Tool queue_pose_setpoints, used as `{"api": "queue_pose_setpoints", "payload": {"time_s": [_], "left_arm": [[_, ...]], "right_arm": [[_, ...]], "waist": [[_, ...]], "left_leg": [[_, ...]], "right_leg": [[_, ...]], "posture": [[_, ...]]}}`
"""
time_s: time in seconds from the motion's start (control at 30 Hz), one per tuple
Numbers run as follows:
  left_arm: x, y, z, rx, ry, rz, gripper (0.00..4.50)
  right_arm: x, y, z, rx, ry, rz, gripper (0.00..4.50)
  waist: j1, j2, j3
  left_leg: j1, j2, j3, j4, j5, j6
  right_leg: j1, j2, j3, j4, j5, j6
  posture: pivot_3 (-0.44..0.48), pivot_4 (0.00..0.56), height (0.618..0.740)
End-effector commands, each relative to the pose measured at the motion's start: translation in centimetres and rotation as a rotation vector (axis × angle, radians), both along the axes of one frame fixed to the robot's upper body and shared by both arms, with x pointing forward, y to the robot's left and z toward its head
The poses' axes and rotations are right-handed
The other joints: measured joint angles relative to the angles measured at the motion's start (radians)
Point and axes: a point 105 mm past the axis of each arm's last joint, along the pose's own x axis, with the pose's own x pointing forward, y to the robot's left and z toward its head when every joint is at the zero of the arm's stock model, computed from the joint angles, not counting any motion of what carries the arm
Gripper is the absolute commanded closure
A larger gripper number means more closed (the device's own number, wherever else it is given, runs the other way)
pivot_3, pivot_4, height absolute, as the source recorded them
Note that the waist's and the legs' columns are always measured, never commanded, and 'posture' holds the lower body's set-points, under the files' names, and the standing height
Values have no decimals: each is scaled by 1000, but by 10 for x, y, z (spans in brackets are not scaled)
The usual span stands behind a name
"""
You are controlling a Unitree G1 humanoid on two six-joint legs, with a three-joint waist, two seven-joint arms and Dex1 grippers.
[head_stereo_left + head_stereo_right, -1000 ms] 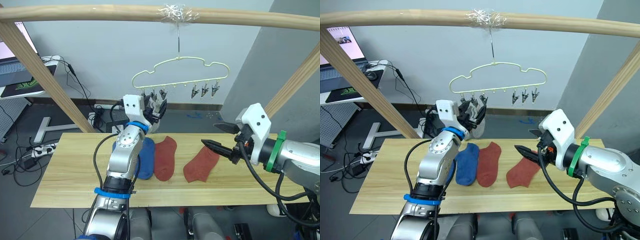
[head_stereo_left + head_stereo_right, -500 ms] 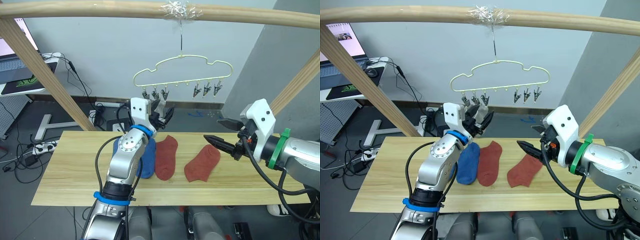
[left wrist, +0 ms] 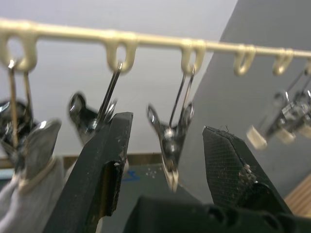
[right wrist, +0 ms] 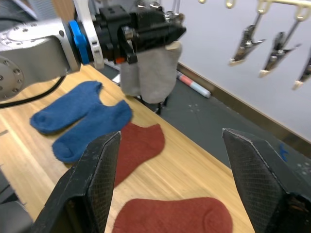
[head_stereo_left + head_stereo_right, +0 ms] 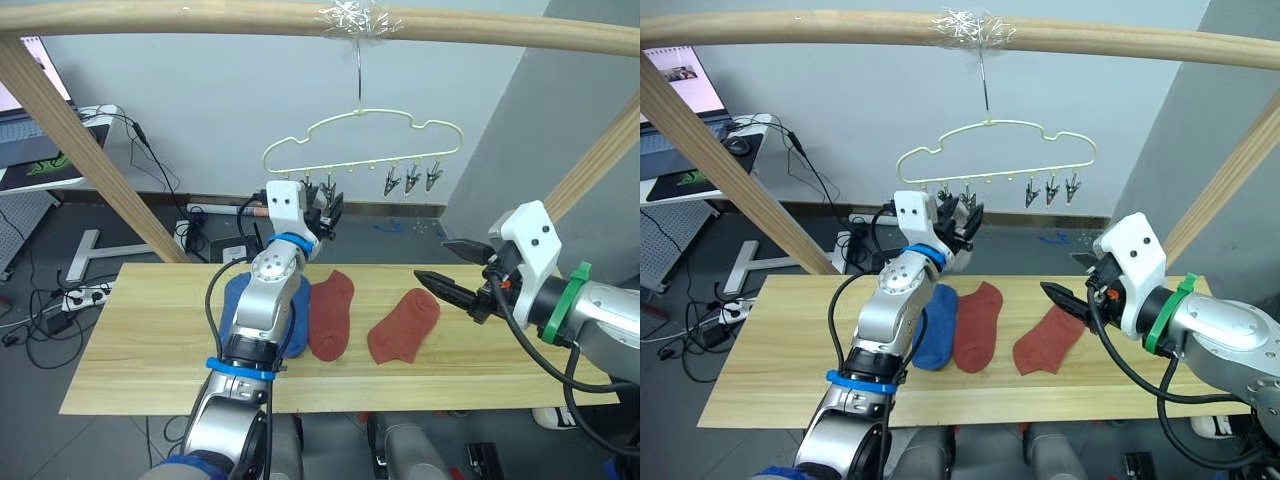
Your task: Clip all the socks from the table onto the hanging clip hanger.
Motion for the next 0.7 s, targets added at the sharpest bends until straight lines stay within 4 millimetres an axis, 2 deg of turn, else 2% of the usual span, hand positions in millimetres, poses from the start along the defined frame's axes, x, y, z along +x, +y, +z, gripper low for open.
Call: {"api": "queue_pose_setpoints", "payload": {"time_s": [0.03, 0.57, 0.7], "left_arm": [[3, -4, 17, -26, -60, 4, 1914], [7, -3, 21, -47, -74, 13, 1914], [8, -1, 24, -56, -80, 22, 2781]], "right_arm": [[-5, 1, 10, 11, -52, 2, 1043], [-8, -1, 8, 17, -34, -21, 1043], [-9, -2, 7, 17, -26, -27, 1043]], "waist": [[-6, 0, 0], [-15, -2, 1], [-15, -2, 2]], "left_leg": [[0, 0, 0, 0, 0, 0], [0, 0, 2, 0, -1, 0], [0, 0, 2, 0, -1, 0]], "right_leg": [[0, 0, 0, 0, 0, 0], [0, 0, 2, -1, -1, 1], [0, 0, 2, -2, -1, 1]], "posture": [[-146, 228, 740], [-156, 235, 740], [-157, 238, 740]]}}
